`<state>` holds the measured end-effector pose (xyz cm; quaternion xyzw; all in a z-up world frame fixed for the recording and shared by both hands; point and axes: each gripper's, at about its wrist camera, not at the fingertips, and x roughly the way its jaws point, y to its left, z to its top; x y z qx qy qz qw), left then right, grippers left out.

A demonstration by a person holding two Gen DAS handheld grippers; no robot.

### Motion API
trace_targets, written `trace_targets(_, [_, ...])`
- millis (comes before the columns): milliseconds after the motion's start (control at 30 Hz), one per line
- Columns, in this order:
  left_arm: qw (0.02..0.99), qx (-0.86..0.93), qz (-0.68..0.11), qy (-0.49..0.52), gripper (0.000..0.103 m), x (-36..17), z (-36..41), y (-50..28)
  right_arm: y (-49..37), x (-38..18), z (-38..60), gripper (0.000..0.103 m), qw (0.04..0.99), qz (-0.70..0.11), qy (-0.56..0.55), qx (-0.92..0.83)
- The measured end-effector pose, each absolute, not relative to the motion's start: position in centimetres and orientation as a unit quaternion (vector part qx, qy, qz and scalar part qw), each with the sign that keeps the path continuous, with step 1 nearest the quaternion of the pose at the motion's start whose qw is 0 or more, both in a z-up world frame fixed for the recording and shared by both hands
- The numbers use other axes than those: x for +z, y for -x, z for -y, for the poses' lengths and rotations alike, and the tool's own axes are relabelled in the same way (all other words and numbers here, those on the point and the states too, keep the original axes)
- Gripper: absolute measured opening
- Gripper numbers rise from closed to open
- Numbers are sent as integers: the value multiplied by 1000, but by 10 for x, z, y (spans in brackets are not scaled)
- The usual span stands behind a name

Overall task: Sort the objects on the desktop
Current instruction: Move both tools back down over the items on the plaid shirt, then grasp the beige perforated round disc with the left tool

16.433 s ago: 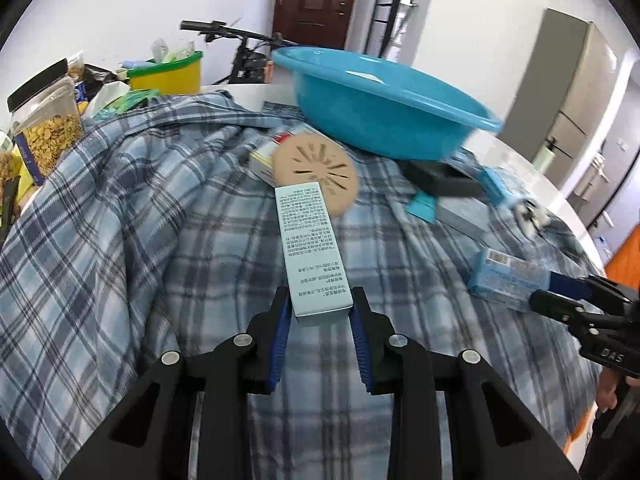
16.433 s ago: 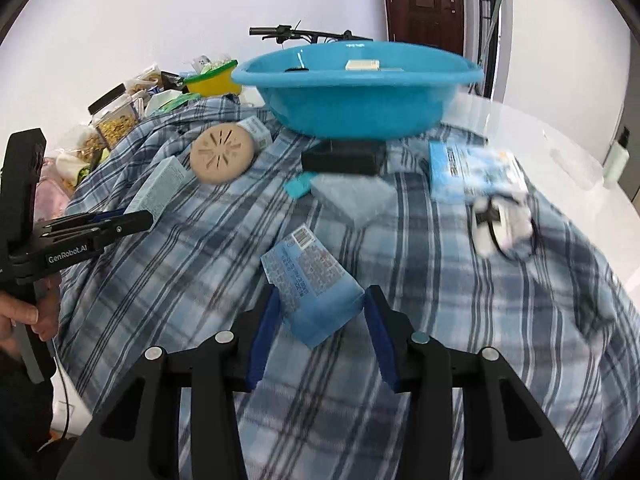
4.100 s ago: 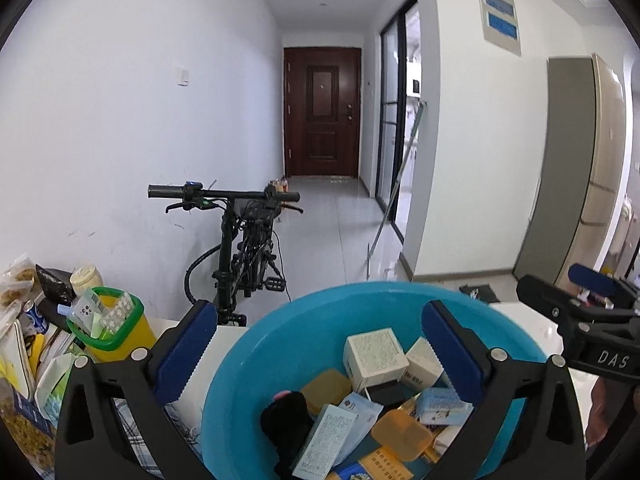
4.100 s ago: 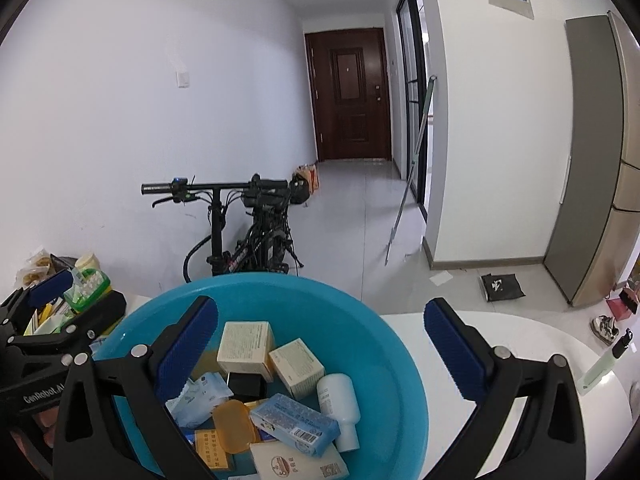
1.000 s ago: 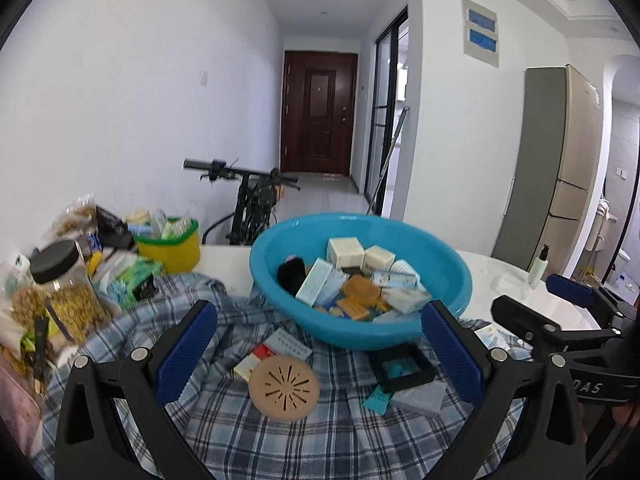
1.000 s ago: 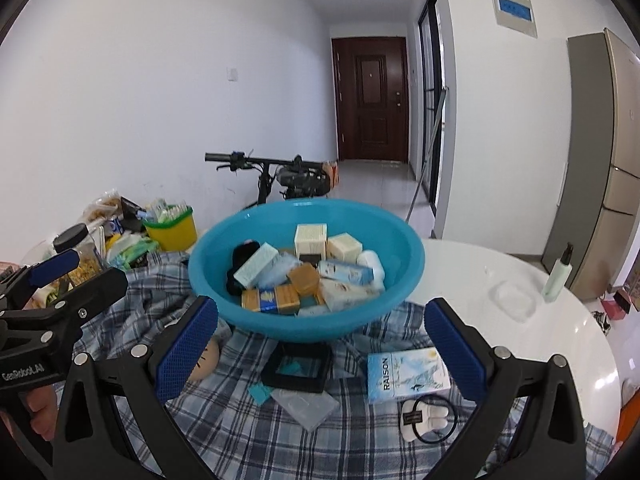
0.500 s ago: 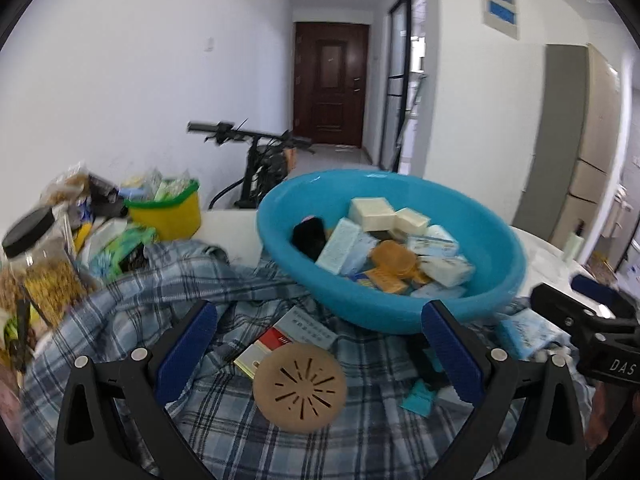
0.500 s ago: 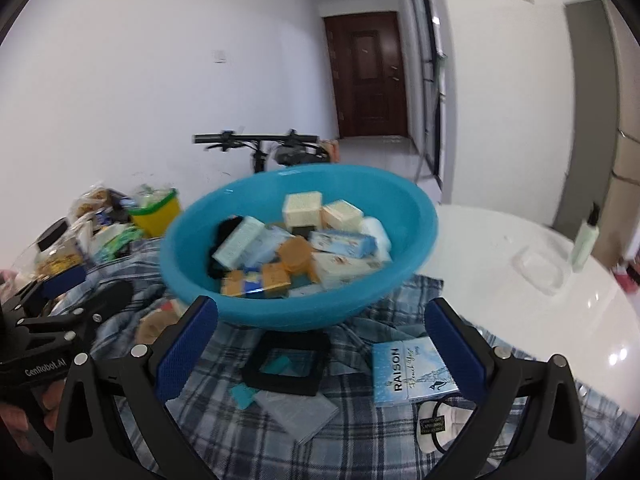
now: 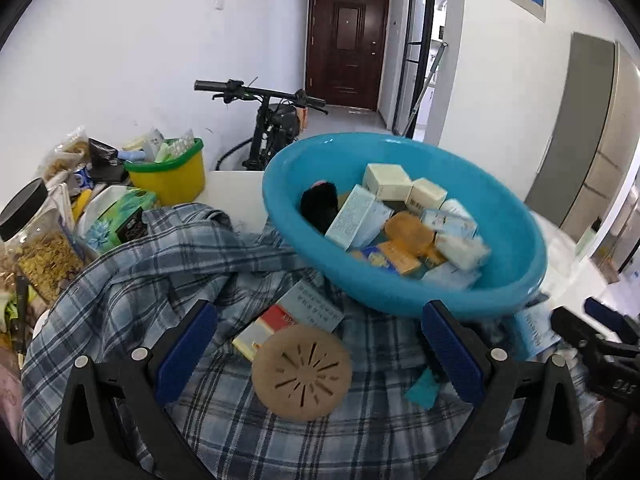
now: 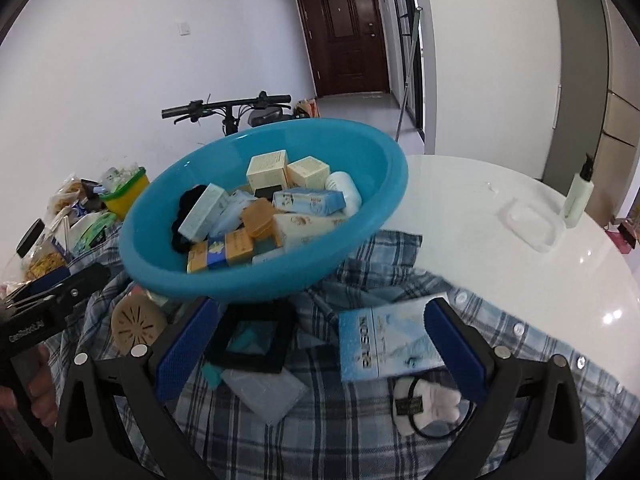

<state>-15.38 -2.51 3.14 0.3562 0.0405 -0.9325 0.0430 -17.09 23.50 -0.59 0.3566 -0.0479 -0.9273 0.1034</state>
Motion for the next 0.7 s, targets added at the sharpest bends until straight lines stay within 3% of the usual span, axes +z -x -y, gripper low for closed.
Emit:
trace_targets(133, [57,-954,-29,-294,103,25,17,105,130,-8,-245,103,110,72,-307,-942])
trace_targets(333, [9,-945,-22,-326,103,34,8,58,94,-2,-254,103,101,87,-340,-931])
trace_targets(467, [21,-945,-23,-326,103,29,14,64,98,-3,-244,103,94,41,-347,-932])
trace_targets(700, [26,-939,-37,-341,103,34,30,99,124,-3,-229,103,138,47,-371,-917])
